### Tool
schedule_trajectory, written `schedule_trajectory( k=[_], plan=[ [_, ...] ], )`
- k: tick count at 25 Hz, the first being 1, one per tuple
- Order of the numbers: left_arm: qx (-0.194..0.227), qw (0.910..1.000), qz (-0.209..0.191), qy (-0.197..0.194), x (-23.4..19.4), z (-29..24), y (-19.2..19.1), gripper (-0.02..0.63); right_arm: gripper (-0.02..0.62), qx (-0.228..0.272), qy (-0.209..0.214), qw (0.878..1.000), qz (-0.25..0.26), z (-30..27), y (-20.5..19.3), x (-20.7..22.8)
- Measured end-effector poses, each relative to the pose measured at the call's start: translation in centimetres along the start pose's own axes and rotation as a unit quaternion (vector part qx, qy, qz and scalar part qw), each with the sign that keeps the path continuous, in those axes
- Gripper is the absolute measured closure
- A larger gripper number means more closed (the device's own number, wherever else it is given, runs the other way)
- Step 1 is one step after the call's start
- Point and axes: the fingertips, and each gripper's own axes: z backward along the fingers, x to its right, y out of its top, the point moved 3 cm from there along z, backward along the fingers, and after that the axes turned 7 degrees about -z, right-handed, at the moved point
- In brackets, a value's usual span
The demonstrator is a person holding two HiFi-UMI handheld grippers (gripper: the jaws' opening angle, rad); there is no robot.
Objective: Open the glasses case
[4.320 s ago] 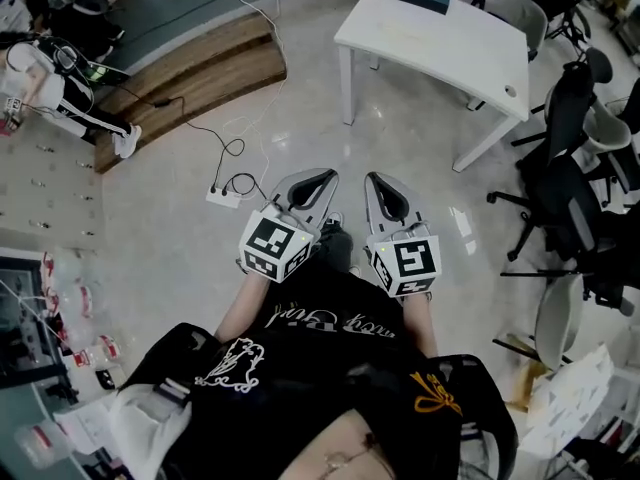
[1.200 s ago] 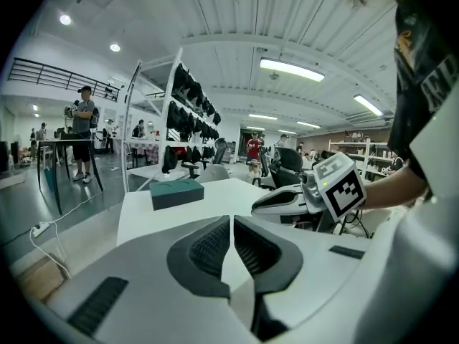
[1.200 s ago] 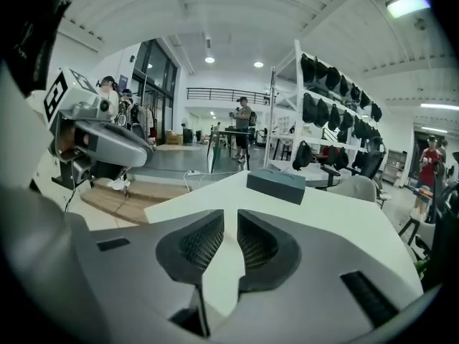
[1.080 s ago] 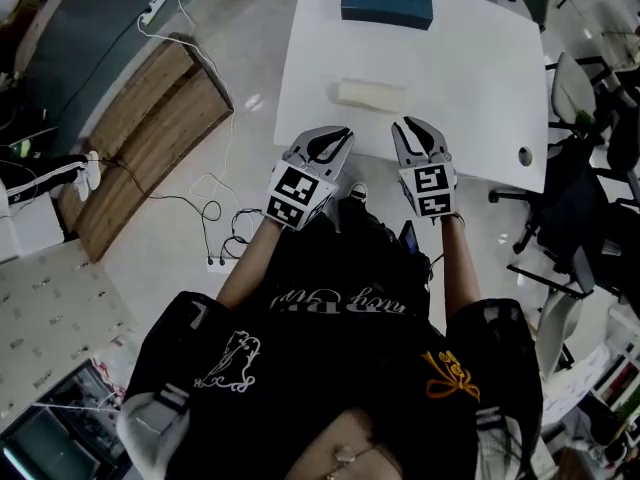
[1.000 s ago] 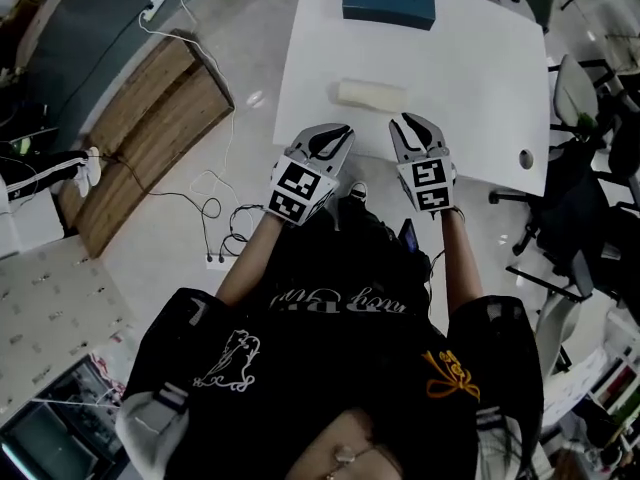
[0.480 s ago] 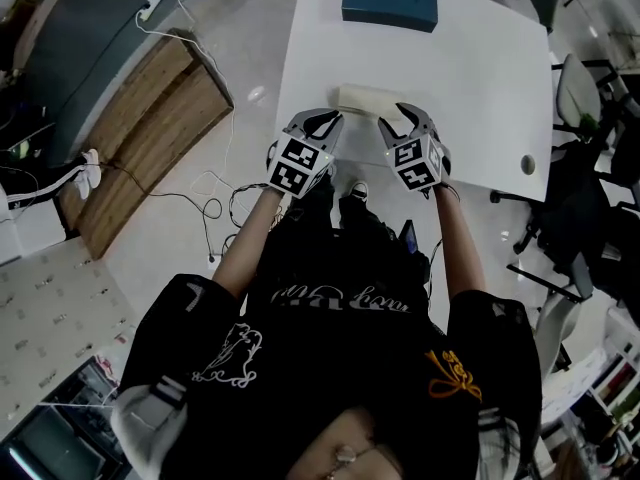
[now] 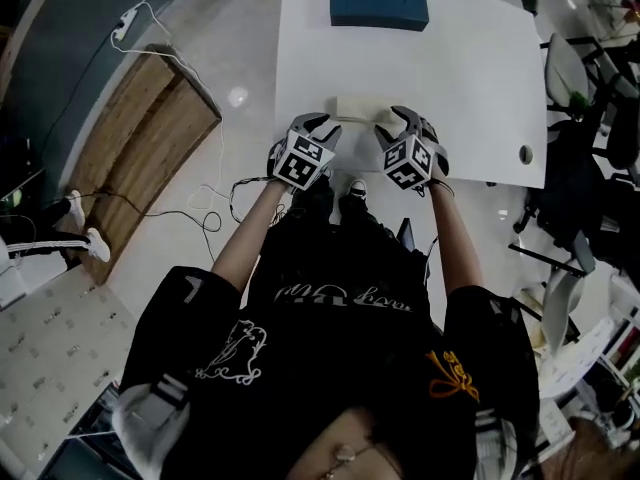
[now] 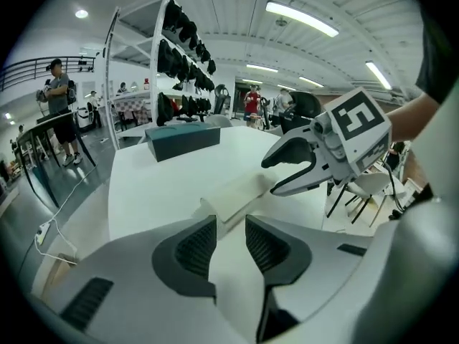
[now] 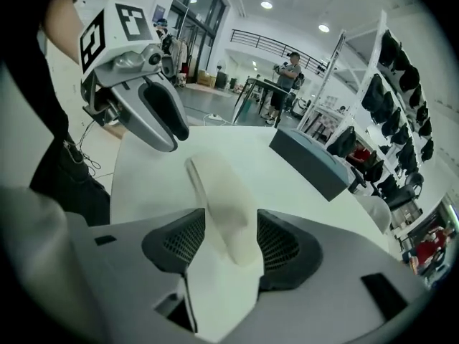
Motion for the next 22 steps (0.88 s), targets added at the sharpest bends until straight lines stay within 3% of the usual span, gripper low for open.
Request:
schedule_trajectory(
  k=[8,22],
  plan=[
    [-0.033,0.9991,-0.015,-0.02,-1.3,-3.6,-1.4,0.477,0.372,-0.018,-0.04,0.999,0.016,-1.4,-0.1,-0.2],
    [-0.025,0.9972,0.0,-0.071,-1.8,-4.6,-1.6,0.477,0.391,-0.02,-0.059,0.998,0.016,-1.0,0.7,0.2]
  ],
)
